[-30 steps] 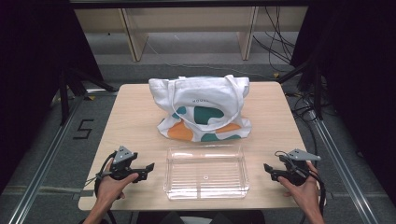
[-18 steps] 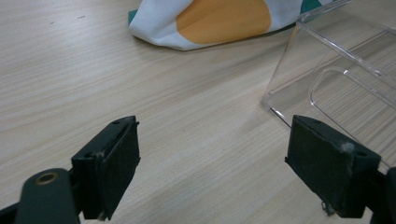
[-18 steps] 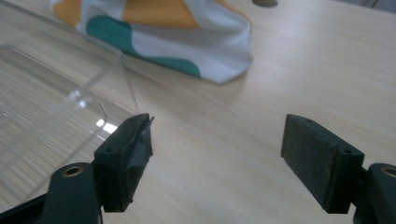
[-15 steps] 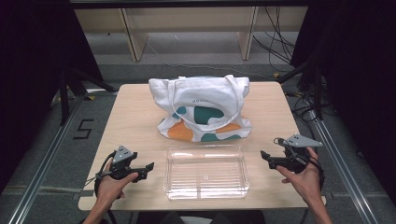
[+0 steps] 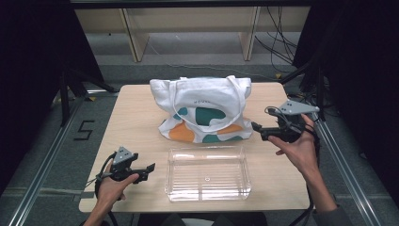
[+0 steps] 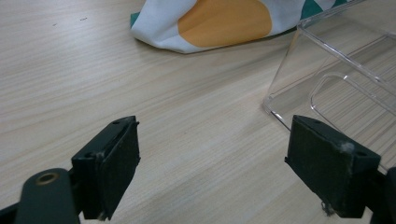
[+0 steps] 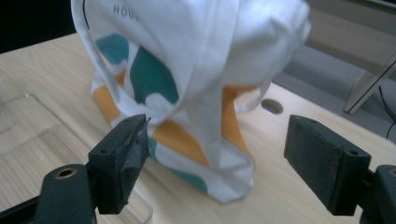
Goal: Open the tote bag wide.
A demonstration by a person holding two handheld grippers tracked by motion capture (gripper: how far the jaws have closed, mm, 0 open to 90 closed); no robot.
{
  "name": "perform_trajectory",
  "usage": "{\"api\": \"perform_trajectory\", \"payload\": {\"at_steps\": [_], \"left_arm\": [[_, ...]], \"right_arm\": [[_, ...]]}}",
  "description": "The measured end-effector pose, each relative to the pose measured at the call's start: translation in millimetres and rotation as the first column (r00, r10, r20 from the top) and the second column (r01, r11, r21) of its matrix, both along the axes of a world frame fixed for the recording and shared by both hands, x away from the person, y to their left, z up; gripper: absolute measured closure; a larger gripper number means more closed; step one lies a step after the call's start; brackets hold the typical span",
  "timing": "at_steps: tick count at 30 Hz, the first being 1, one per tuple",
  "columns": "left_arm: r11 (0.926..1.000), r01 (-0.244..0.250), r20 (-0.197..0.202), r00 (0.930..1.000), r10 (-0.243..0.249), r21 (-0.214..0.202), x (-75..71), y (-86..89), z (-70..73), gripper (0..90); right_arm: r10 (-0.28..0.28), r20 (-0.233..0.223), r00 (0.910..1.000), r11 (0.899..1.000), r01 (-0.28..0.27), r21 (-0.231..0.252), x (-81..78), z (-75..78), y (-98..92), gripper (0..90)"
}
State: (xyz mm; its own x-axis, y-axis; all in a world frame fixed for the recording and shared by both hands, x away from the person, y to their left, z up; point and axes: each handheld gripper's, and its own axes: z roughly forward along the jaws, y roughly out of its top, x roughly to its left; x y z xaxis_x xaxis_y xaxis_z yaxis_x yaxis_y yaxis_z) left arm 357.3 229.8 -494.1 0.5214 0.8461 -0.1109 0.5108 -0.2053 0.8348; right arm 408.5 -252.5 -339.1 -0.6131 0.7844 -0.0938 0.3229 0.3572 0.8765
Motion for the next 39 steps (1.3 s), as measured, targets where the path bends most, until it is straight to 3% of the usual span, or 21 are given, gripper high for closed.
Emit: {"api": "perform_trajectory", "payload": {"at_steps": [3,5,11,17,21,22,25,26,28,30,35,37,39], "left_arm": [[1.0000,0.000,0.001,1.0000,0.000,0.002,-0.1,-0.1,0.2,16.3],[1.0000,-0.004,-0.004,1.0000,0.004,0.006,-0.6,-0.3,0.7,16.3],[1.0000,0.004,-0.003,1.0000,-0.004,0.008,-0.1,0.0,0.7,16.3],[1.0000,-0.002,-0.002,1.0000,0.002,0.010,0.0,0.3,0.5,16.4],[0.9999,-0.003,-0.002,1.0000,0.003,0.010,-0.4,-0.1,0.8,16.3],[0.9999,0.003,-0.001,1.0000,-0.003,0.012,-0.1,0.1,0.9,16.3],[0.9998,0.006,0.001,1.0000,-0.006,0.018,-0.1,0.2,1.1,16.4],[0.9999,0.006,0.000,1.0000,-0.006,0.016,-0.2,0.2,1.4,16.3],[0.9997,-0.002,0.015,0.9999,0.001,0.023,-0.5,0.8,2.1,16.4],[0.9999,-0.008,0.015,0.9999,0.008,0.011,-0.5,0.8,2.2,16.5],[0.9996,0.005,0.016,0.9999,-0.006,0.026,0.3,1.4,1.6,16.7],[0.9999,0.003,0.002,1.0000,-0.003,0.012,-0.1,0.2,1.4,16.6],[1.0000,0.003,0.004,1.0000,-0.003,0.003,-0.2,-0.4,1.7,16.8]], "right_arm": [[0.029,-0.012,0.9995,0.999,-0.029,-0.013,9.0,13.5,10.5,24.5],[0.048,0.022,0.9986,0.998,-0.047,-0.032,16.7,18.5,18.6,24.8],[0.042,0.021,0.9989,0.997,-0.040,-0.063,38.6,36.2,39.4,30.5],[0.042,0.000,0.9991,0.994,-0.042,-0.098,68.5,49.3,53.2,42.4],[0.035,-0.008,0.9993,0.995,-0.036,-0.089,85.6,56.2,59.4,46.6],[0.040,-0.030,0.9987,0.995,-0.042,-0.089,88.1,57.8,61.2,48.0],[0.054,-0.030,0.9981,0.993,-0.057,-0.106,96.2,58.7,67.2,55.6],[0.059,-0.032,0.9977,0.990,-0.063,-0.127,97.8,58.5,69.1,64.4],[0.101,-0.028,0.9945,0.977,-0.105,-0.187,98.5,57.9,70.1,77.6],[0.129,-0.018,0.9915,0.972,-0.130,-0.197,94.9,56.0,69.8,85.9],[0.182,0.049,0.9821,0.968,-0.170,-0.185,73.9,57.2,62.4,87.5],[0.229,0.063,0.9714,0.955,-0.212,-0.206,64.1,55.3,60.6,87.5],[0.239,0.084,0.9675,0.952,-0.216,-0.218,53.3,46.9,59.5,87.6]]}}
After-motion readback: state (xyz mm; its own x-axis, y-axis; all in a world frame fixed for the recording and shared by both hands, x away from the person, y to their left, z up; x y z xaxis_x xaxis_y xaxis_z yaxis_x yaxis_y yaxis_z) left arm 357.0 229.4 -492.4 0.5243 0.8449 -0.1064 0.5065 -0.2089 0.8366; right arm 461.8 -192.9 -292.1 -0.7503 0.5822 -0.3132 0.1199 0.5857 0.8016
